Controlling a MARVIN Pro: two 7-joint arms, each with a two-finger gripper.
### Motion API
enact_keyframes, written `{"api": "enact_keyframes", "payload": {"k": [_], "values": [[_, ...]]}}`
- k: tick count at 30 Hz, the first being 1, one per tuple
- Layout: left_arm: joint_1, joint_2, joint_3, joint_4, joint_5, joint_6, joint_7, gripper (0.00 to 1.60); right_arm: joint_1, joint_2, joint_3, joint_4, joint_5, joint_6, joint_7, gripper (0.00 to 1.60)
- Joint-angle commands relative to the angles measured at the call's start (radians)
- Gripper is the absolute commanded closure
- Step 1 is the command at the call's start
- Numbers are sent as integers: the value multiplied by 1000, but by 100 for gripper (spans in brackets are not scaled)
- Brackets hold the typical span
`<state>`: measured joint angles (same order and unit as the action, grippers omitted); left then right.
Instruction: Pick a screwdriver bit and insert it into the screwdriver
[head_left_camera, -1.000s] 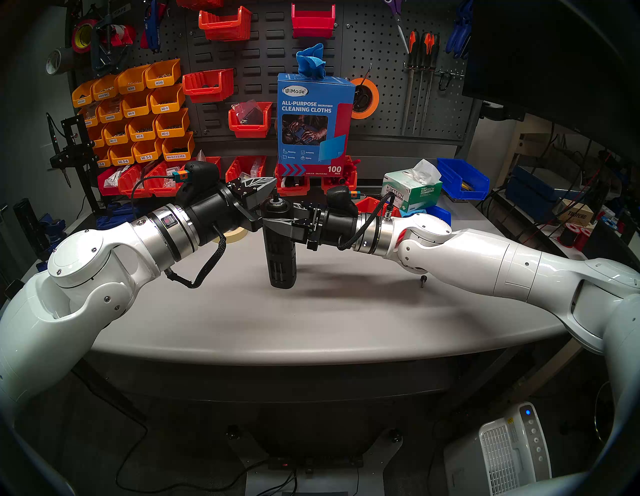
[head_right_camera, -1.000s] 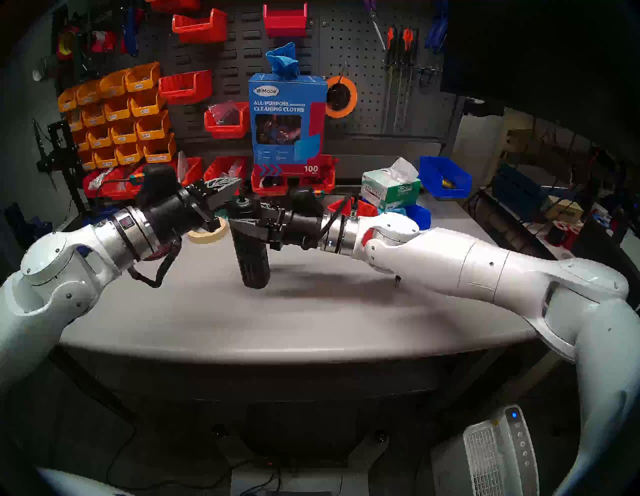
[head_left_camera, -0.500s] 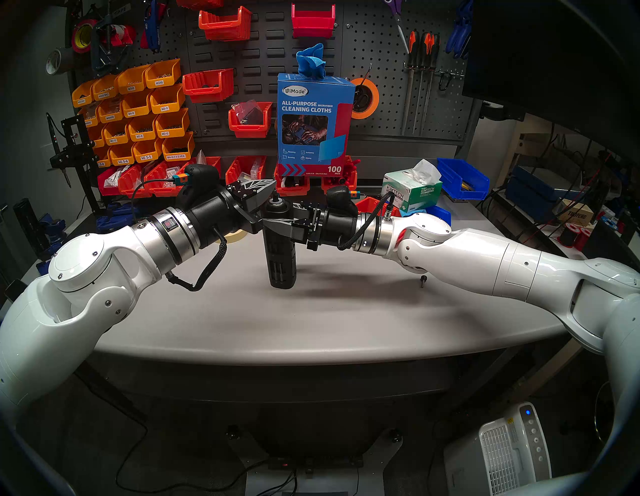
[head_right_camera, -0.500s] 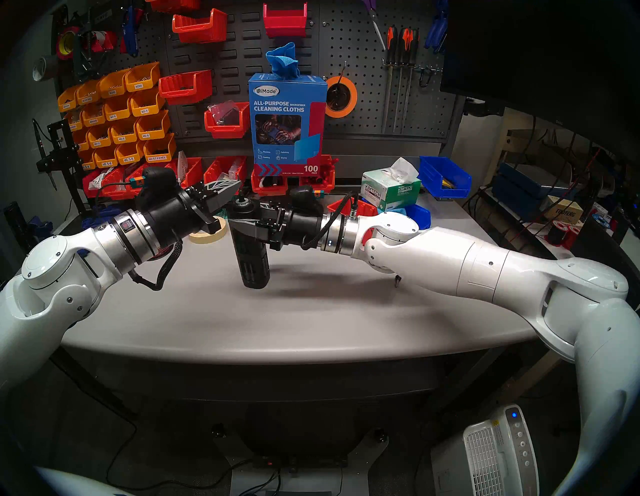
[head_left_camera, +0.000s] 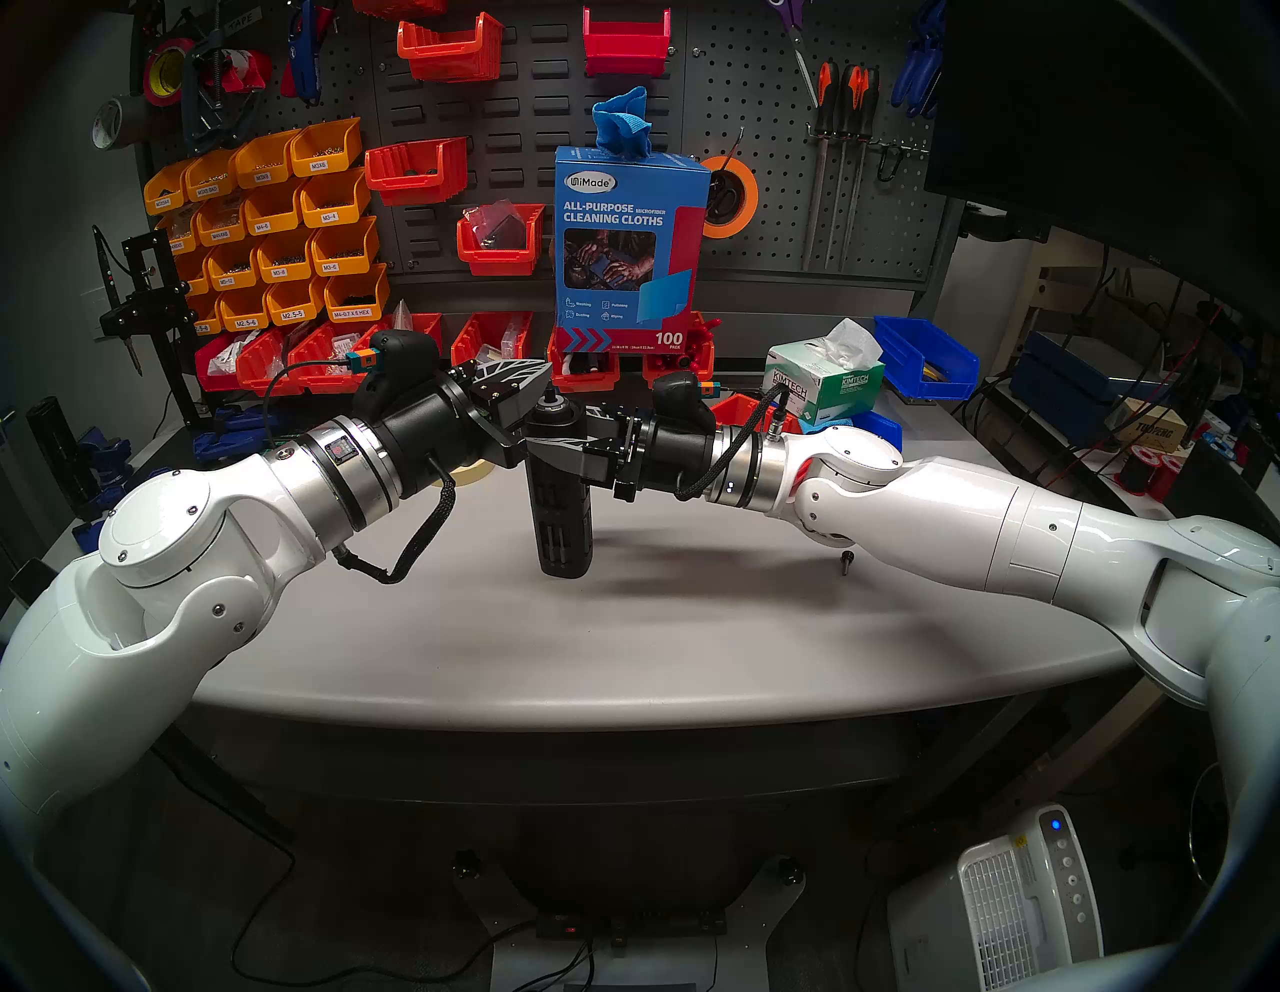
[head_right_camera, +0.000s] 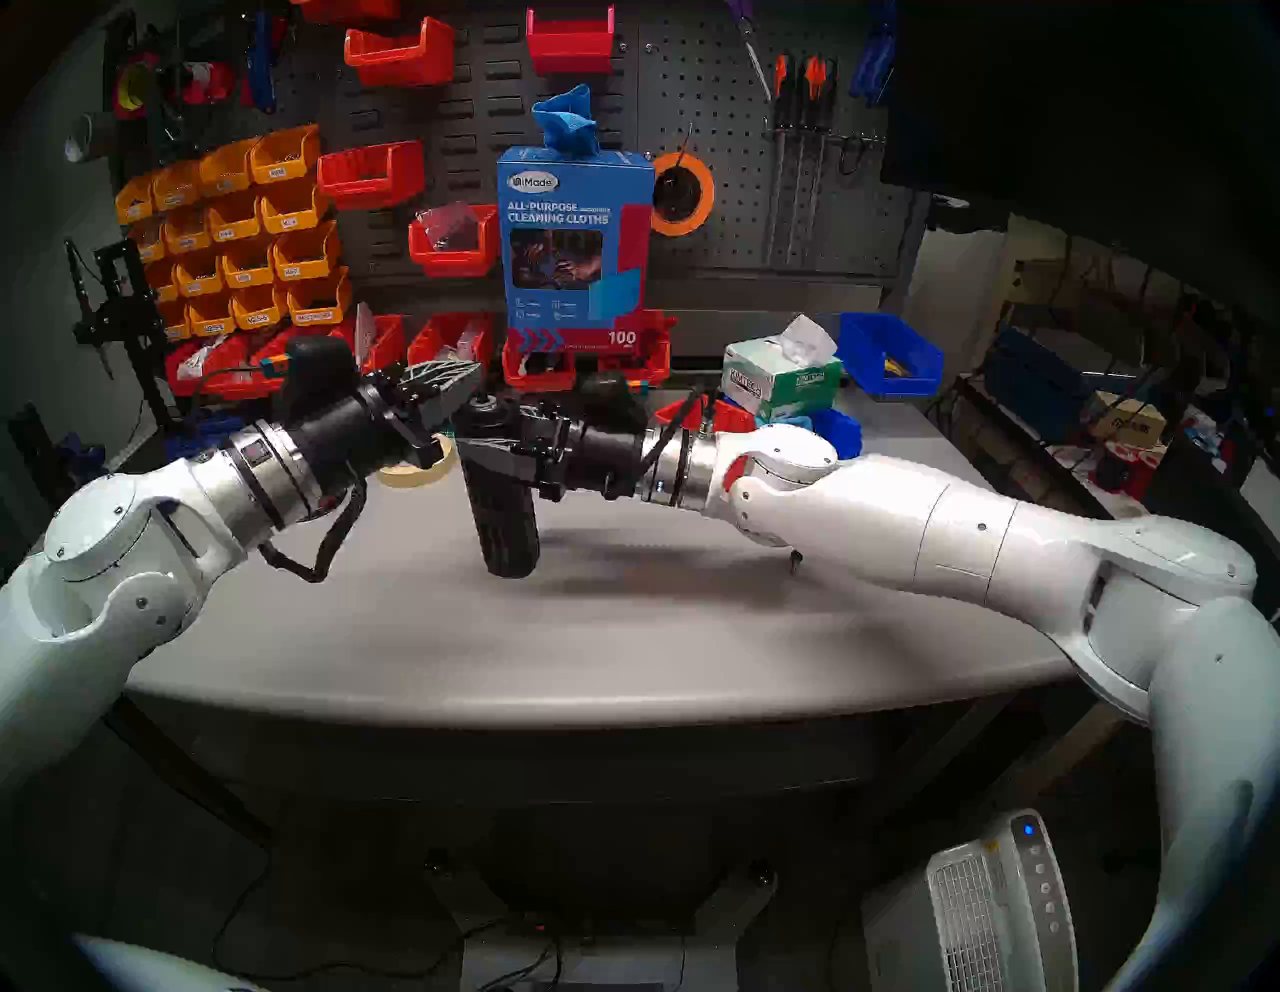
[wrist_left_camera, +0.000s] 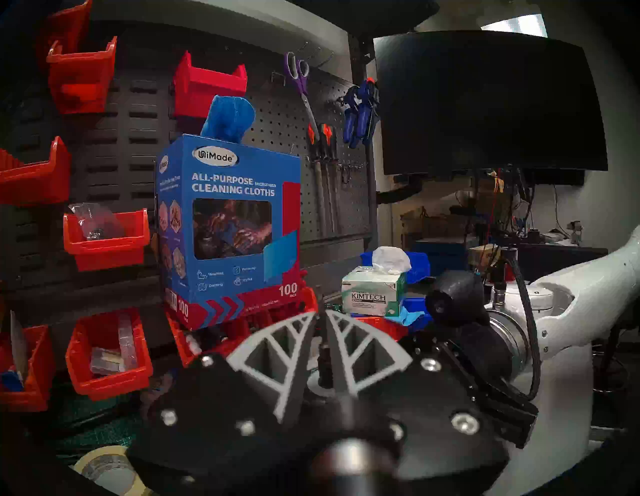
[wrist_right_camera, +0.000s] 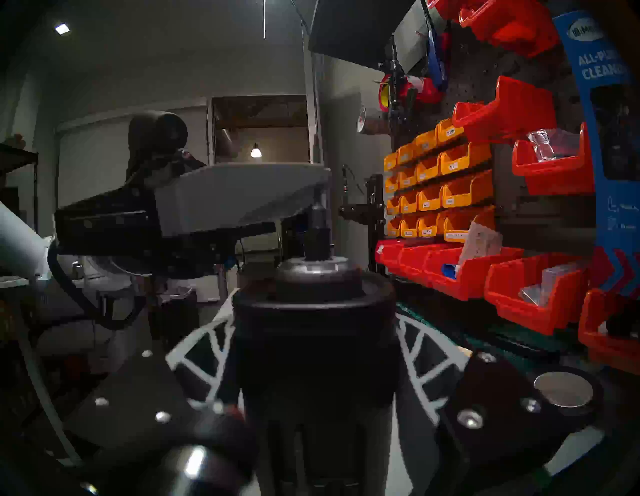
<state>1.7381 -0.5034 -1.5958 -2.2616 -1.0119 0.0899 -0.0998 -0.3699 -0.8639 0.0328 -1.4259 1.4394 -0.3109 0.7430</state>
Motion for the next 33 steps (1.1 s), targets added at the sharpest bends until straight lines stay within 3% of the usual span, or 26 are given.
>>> {"api": "enact_keyframes", "payload": {"k": [1,2,5,9,10,22,24,27,33], "values": [[-20,2,-16,-13,-2,-8,-8,86,39,6,41,-16,15,-12,-1,94],[-21,1,-15,-13,-2,-9,-8,83,38,7,41,-17,15,-12,-1,94],[-23,0,-13,-14,-2,-7,-10,27,38,9,41,-18,16,-12,0,93],[-26,-2,-12,-16,-3,-5,-13,26,37,11,40,-19,16,-11,0,93],[-28,-4,-13,-18,-5,-6,-17,2,38,12,40,-20,17,-11,1,92],[-28,-9,-19,-24,-6,0,-22,0,39,19,40,-27,21,-7,7,82],[-27,-11,-20,-24,-7,0,-19,0,40,20,40,-27,22,-6,8,50],[-25,-13,-23,-23,-7,-1,-20,0,41,21,40,-28,24,-4,9,29],[-9,-19,-47,-26,-11,-6,-14,0,42,22,40,-28,25,-4,10,28]]}}
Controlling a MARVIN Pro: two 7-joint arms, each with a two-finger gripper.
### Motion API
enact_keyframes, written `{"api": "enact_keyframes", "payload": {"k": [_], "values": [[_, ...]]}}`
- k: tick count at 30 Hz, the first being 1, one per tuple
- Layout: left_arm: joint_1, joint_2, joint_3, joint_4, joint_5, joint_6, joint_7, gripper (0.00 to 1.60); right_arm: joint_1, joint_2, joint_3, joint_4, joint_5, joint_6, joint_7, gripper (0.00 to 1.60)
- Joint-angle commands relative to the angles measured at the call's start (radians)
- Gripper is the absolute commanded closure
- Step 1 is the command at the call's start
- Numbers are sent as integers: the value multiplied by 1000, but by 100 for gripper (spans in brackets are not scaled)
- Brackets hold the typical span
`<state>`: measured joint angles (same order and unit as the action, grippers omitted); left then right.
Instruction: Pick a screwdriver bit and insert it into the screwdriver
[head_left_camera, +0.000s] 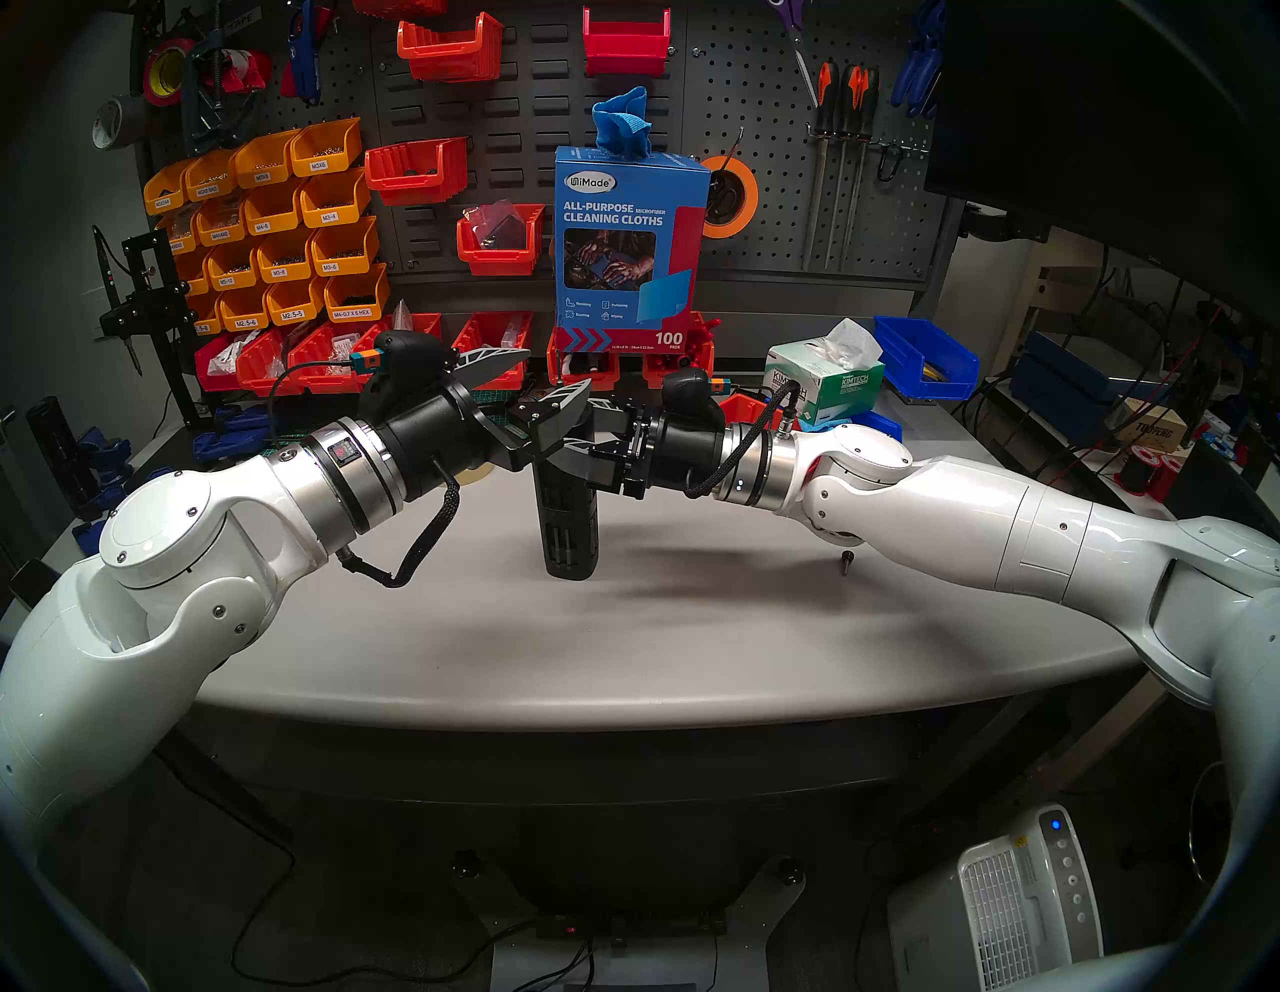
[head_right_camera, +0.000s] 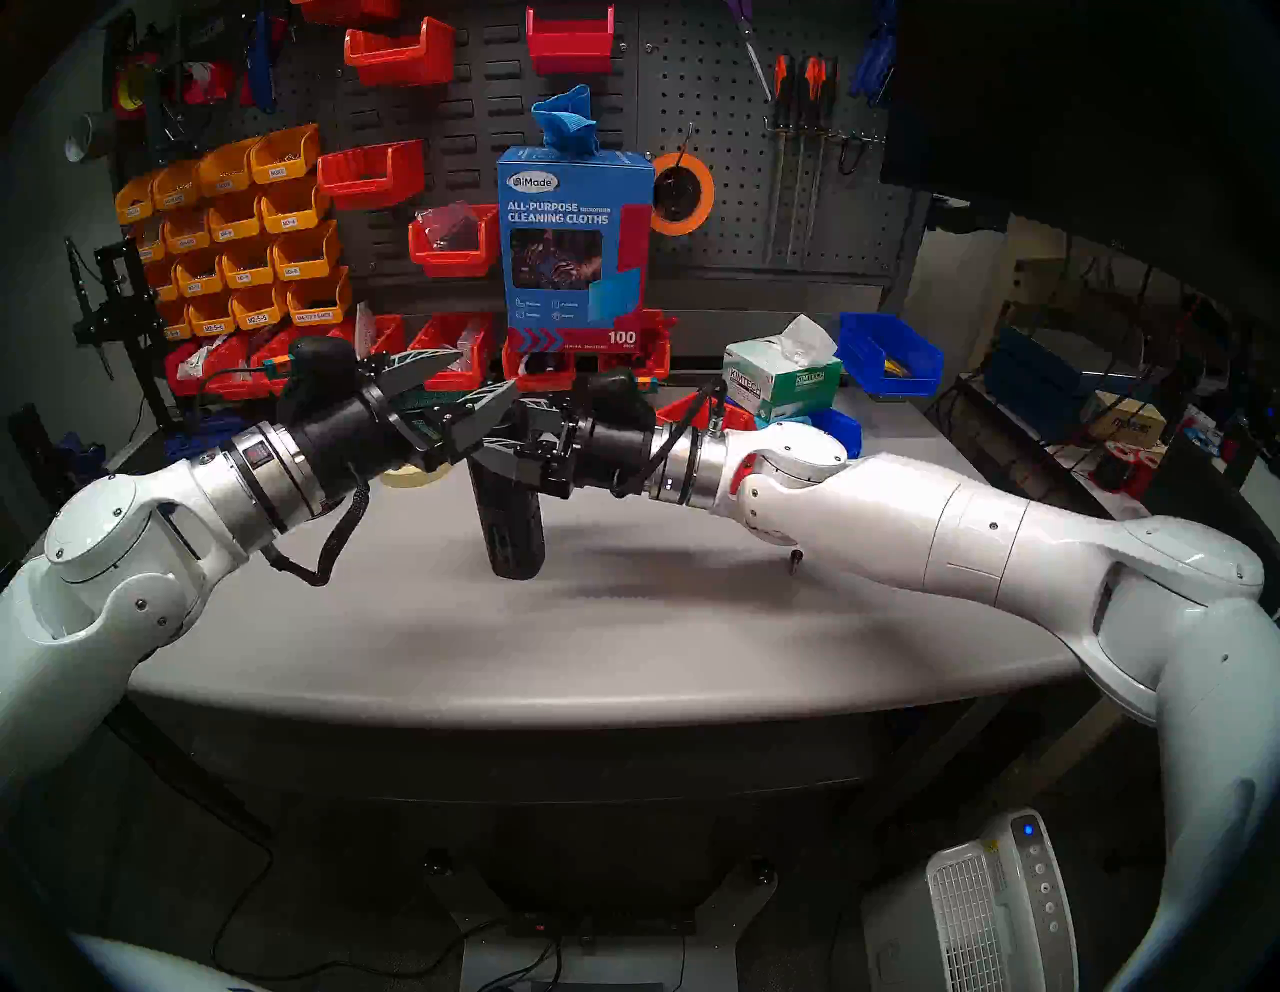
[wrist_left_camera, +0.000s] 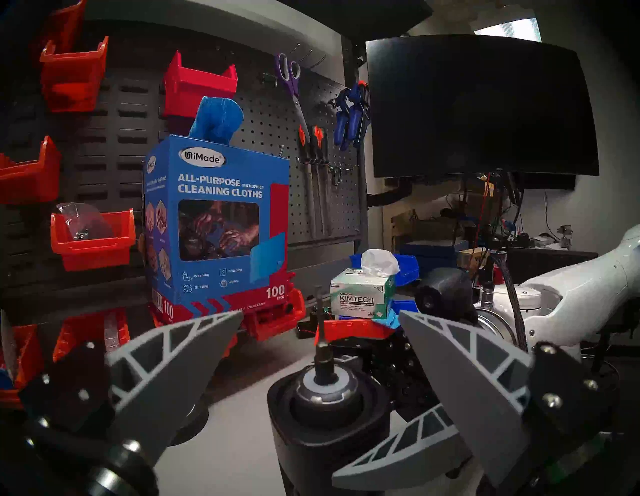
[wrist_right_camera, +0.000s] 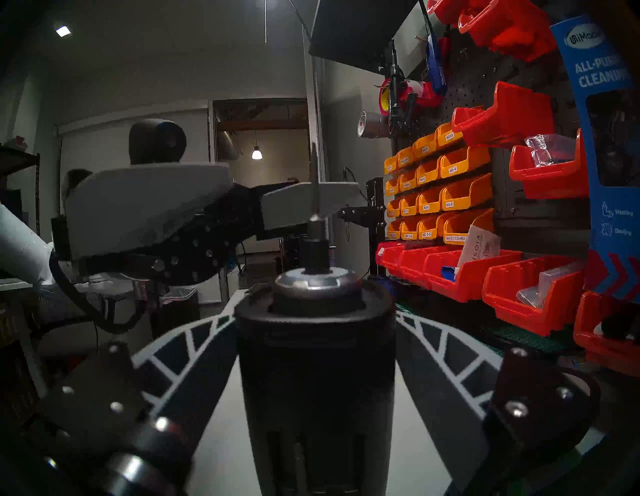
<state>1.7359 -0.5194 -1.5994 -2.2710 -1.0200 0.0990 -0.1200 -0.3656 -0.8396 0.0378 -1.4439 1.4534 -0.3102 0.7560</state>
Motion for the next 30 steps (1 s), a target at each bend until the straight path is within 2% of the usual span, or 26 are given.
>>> {"api": "enact_keyframes", "payload": {"k": [1,3,17,30], "values": [[-3,-4,-50,-18,-3,-17,8,0,38,-2,35,-10,12,-5,-3,26],[6,-6,-62,-21,-5,-19,11,0,38,-2,35,-9,13,-4,-2,0],[108,-26,-161,-36,20,-25,46,0,41,7,32,-18,16,-2,-2,0],[209,-80,-252,-63,59,-40,65,0,53,13,48,-37,22,-16,-12,0]]}}
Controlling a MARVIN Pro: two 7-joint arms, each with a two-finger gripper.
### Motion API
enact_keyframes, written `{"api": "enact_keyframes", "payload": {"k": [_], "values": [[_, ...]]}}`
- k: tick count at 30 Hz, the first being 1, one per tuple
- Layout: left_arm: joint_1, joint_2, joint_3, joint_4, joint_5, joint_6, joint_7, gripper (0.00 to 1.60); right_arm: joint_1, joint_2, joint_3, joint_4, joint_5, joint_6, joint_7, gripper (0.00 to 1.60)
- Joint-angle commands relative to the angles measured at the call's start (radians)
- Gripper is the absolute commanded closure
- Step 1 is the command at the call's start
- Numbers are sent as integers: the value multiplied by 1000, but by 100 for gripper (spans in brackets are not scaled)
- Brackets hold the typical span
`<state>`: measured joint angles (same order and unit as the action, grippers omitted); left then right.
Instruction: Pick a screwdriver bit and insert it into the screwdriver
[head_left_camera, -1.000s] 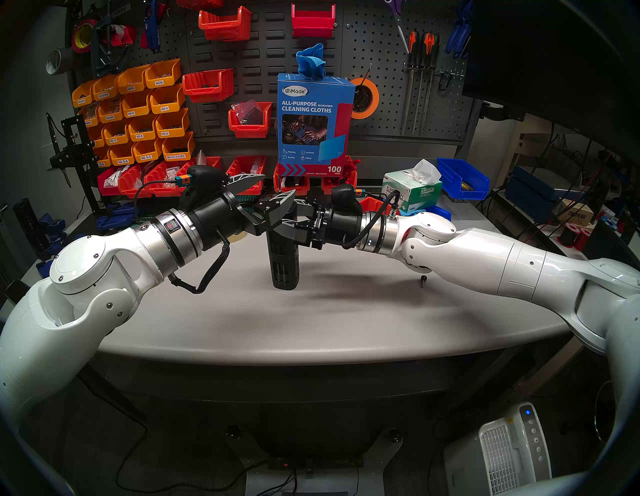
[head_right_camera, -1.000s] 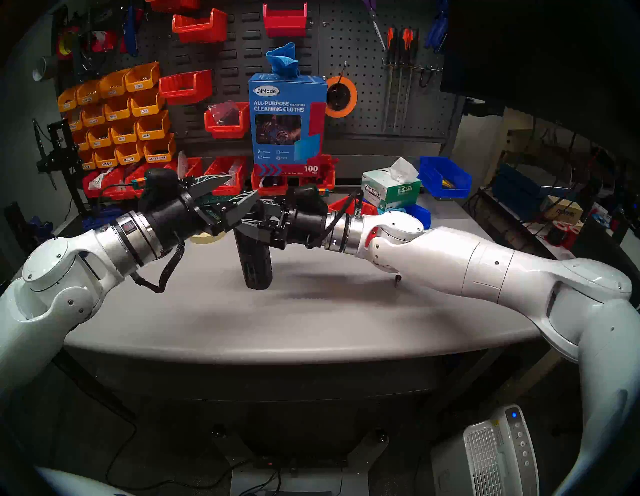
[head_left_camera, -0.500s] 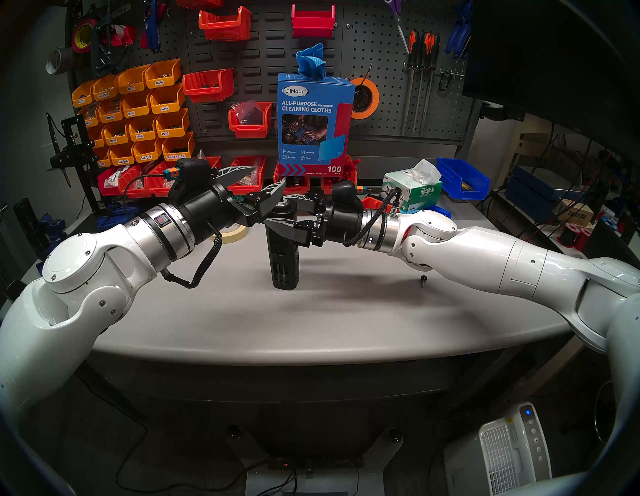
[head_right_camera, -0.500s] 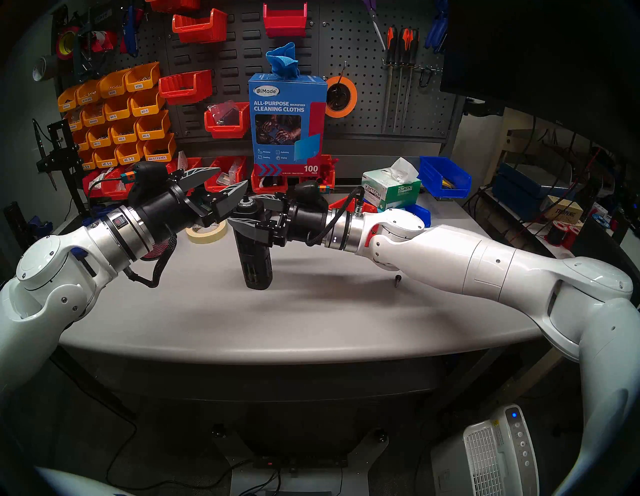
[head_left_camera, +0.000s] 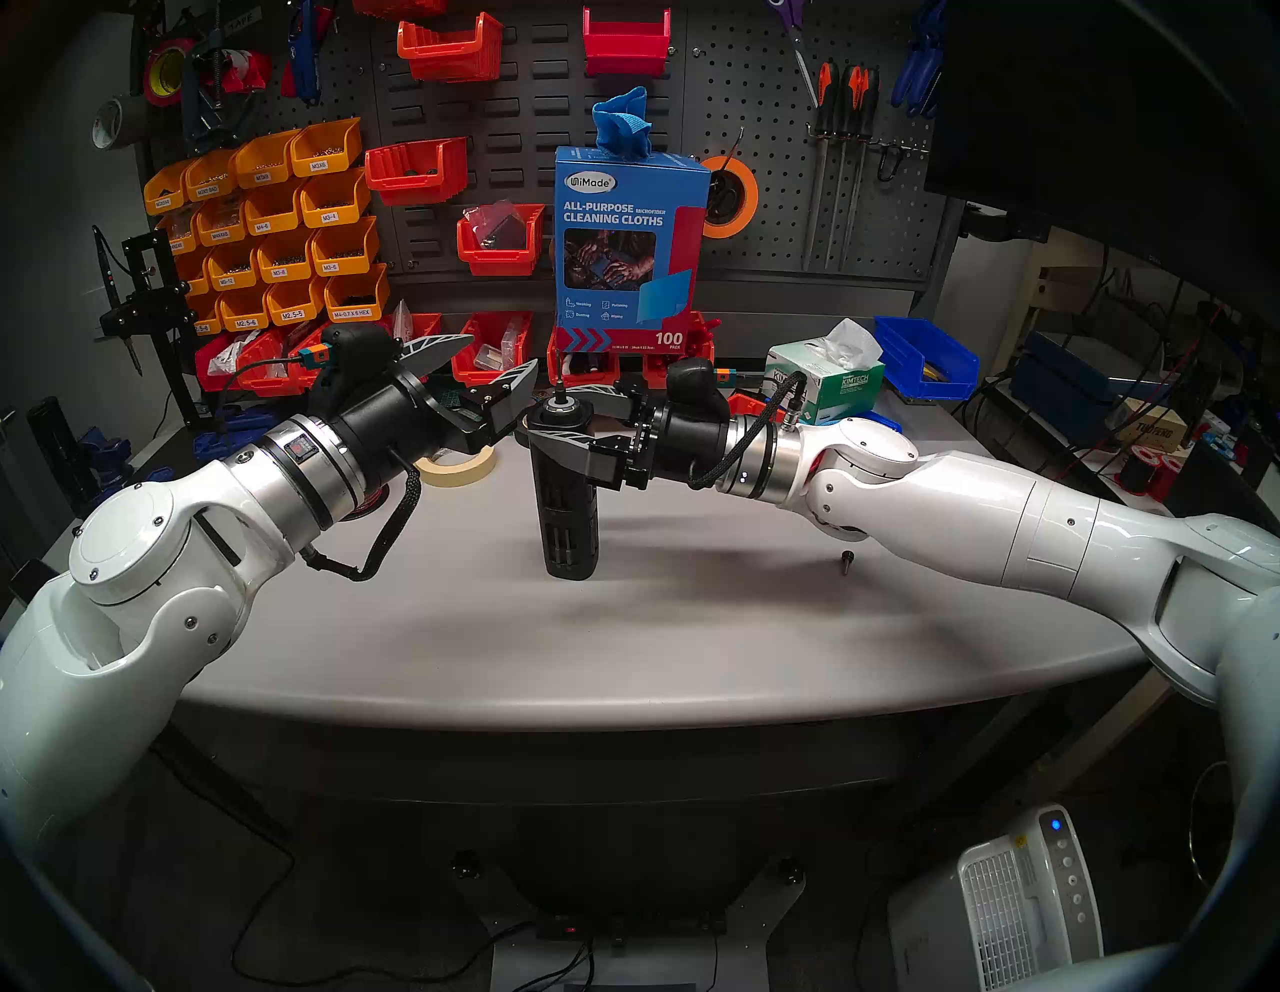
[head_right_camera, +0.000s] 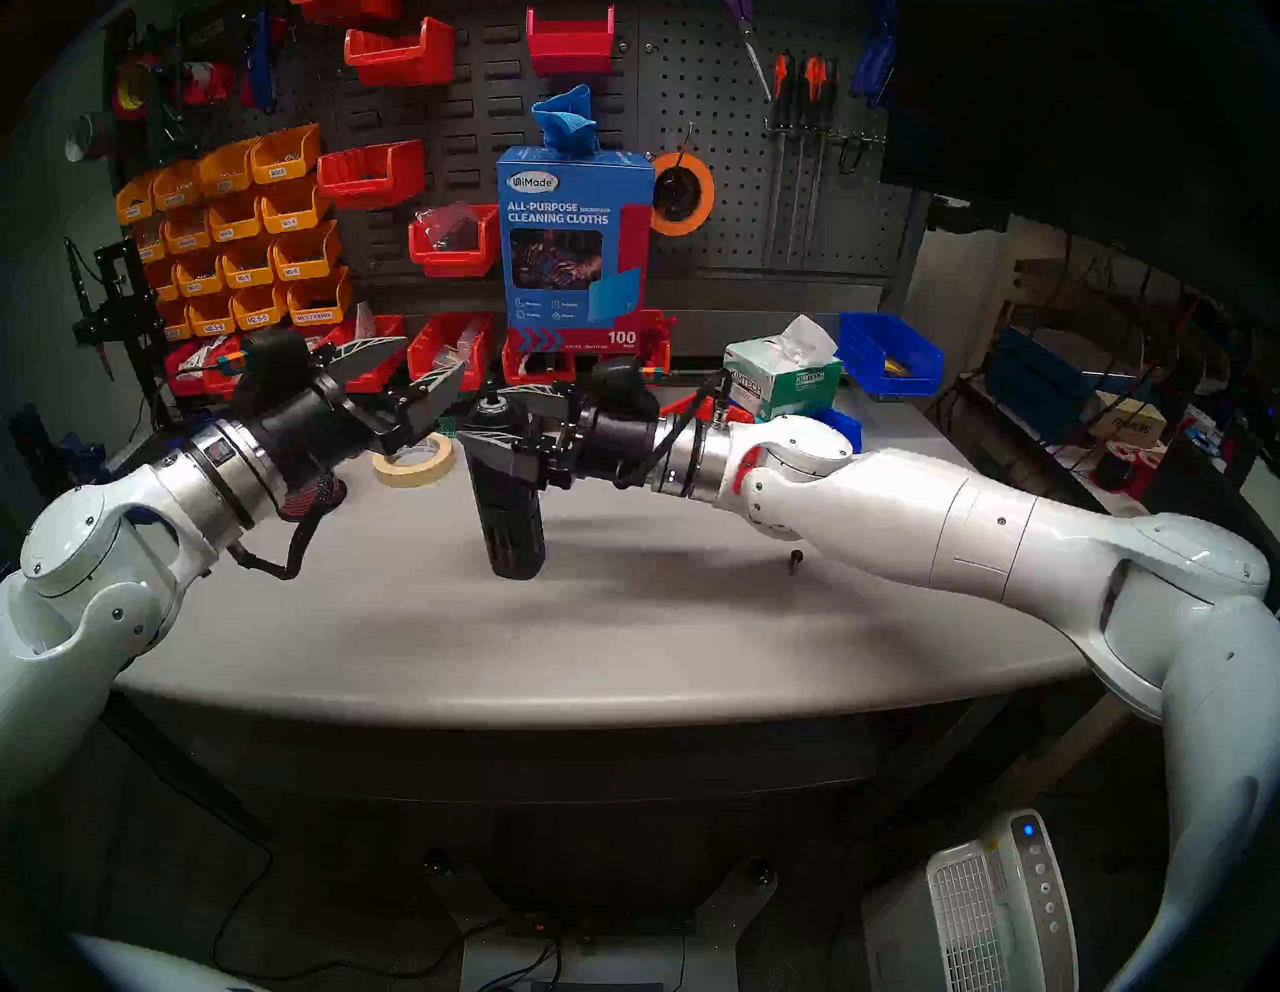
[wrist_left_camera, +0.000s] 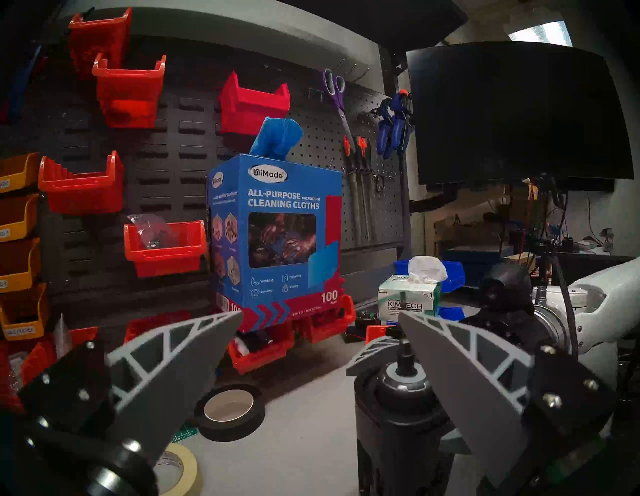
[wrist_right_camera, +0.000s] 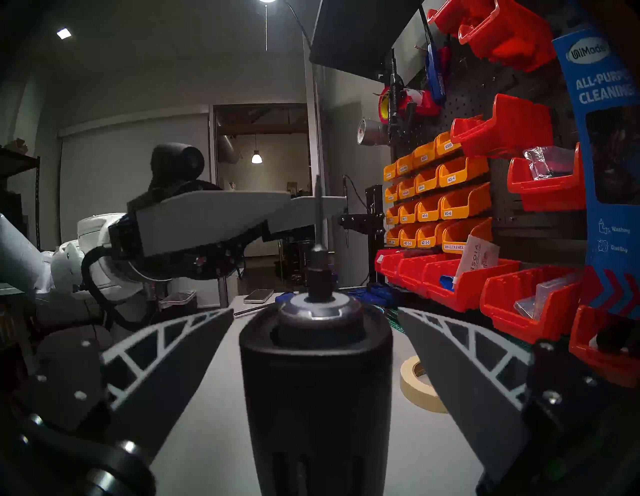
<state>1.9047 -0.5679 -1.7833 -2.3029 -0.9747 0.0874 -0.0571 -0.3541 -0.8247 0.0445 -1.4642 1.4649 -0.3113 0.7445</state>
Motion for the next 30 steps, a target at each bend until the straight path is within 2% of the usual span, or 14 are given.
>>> {"api": "enact_keyframes", "payload": {"k": [1,7,17,24,30], "values": [[48,-36,-77,-33,17,-30,3,0,42,-1,42,-19,11,-14,-1,0],[110,-59,-112,-41,84,-33,39,0,42,11,70,-34,27,-46,-12,0],[179,-94,-126,-32,154,-51,56,0,39,51,102,-80,52,-77,-9,0],[196,-113,-121,-33,185,-64,75,0,27,80,135,-97,71,-136,-67,0],[233,-143,-118,-30,262,-88,125,0,14,120,156,-103,88,-189,-113,0]]}}
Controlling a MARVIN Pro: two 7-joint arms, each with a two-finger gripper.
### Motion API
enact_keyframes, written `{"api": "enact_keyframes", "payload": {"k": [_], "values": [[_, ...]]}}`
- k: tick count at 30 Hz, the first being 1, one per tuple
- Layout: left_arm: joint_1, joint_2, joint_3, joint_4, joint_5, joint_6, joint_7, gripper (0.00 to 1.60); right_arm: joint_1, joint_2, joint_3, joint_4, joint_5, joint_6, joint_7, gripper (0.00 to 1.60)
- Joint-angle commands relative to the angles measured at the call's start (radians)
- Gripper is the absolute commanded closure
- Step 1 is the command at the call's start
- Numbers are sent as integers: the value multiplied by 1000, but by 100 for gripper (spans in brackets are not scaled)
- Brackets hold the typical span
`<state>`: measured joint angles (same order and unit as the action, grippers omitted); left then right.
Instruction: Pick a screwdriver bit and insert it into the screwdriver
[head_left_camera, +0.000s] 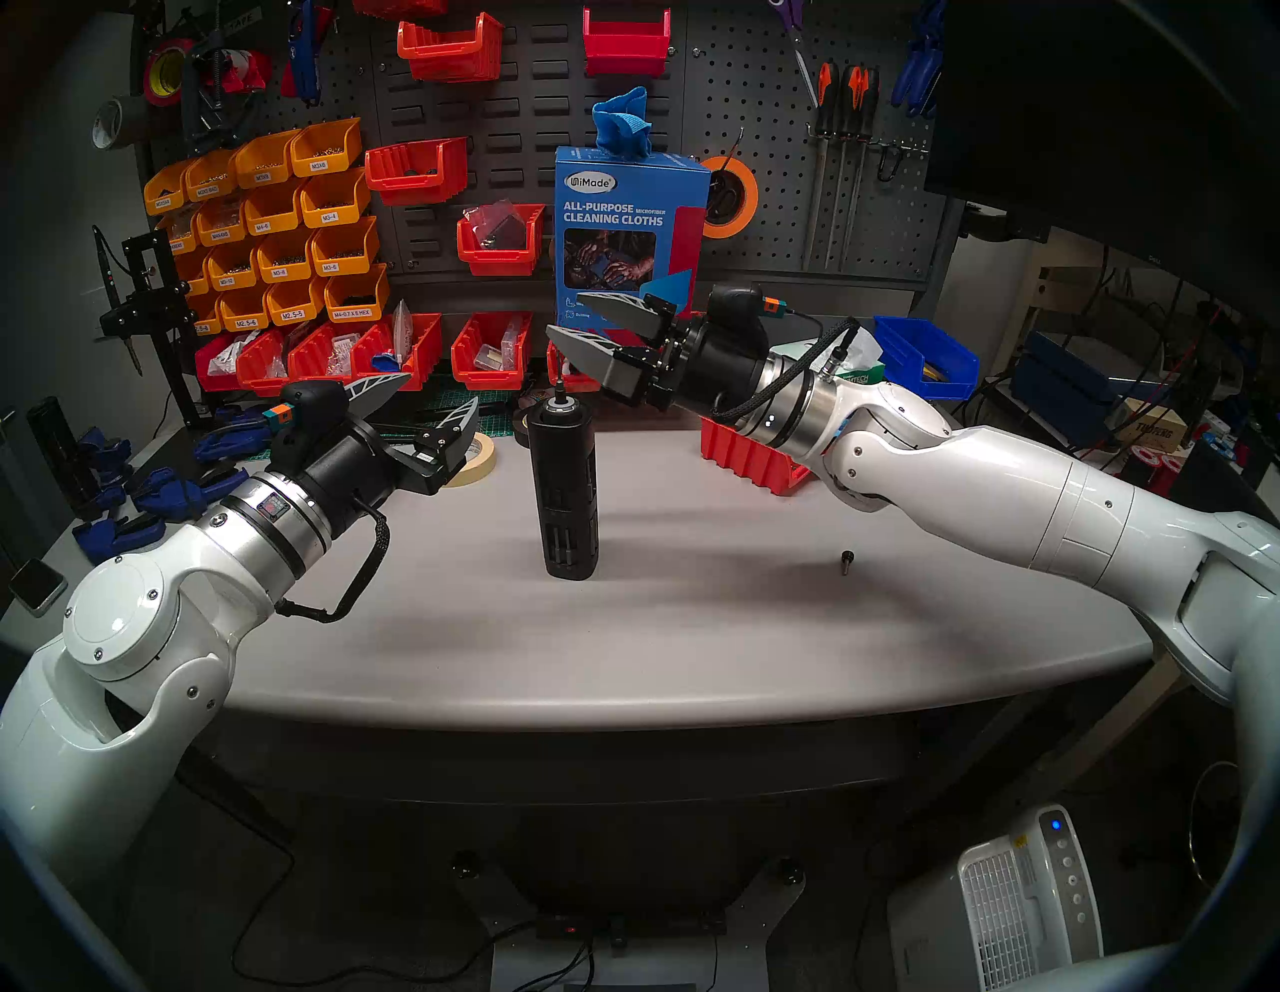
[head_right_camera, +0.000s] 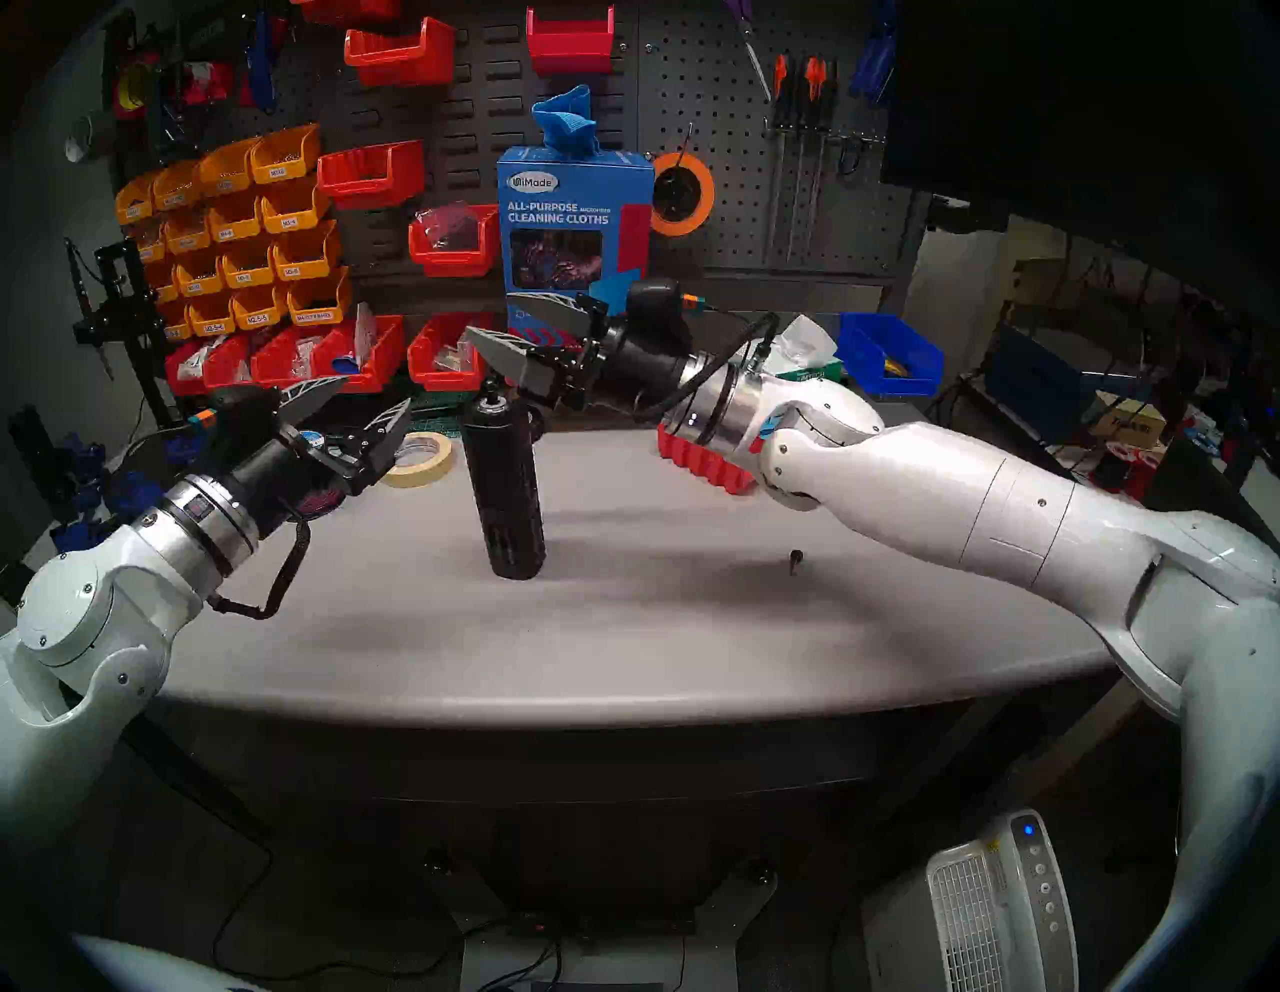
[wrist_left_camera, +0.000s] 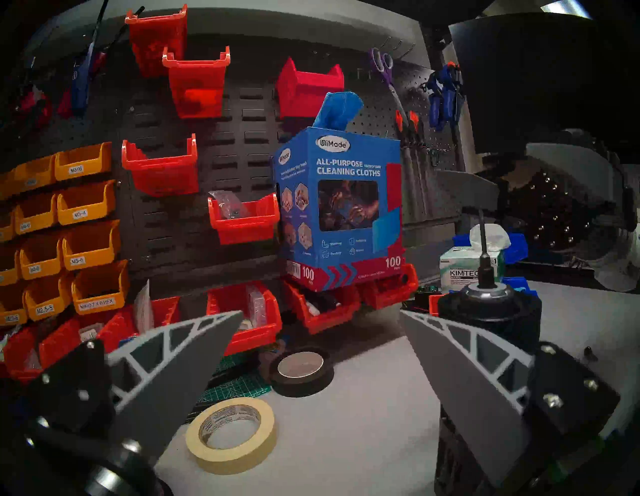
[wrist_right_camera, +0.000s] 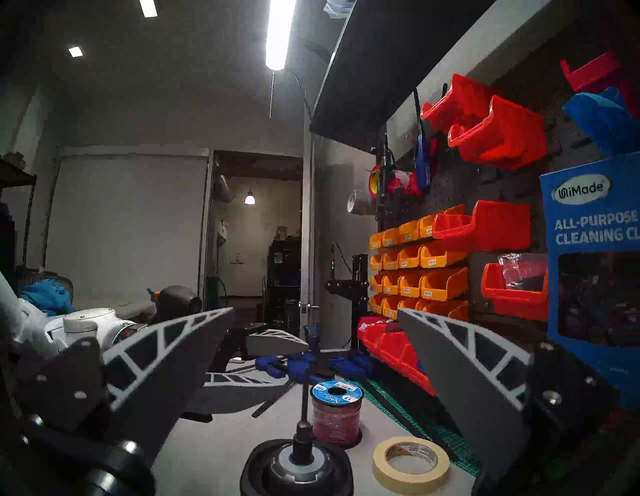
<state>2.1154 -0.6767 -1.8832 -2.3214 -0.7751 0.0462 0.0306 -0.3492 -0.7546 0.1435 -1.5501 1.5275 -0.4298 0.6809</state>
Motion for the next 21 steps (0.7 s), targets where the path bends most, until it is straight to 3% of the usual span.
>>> {"api": "enact_keyframes", "payload": {"k": [1,12,21], "values": [[30,-33,-21,-13,99,-52,51,0,8,58,59,-20,27,-77,-54,0],[70,-60,-17,-30,295,-119,128,0,-20,158,76,-79,42,-165,-128,0],[77,-89,25,-36,358,-193,146,0,-49,273,67,-154,44,-217,-191,0]]}}
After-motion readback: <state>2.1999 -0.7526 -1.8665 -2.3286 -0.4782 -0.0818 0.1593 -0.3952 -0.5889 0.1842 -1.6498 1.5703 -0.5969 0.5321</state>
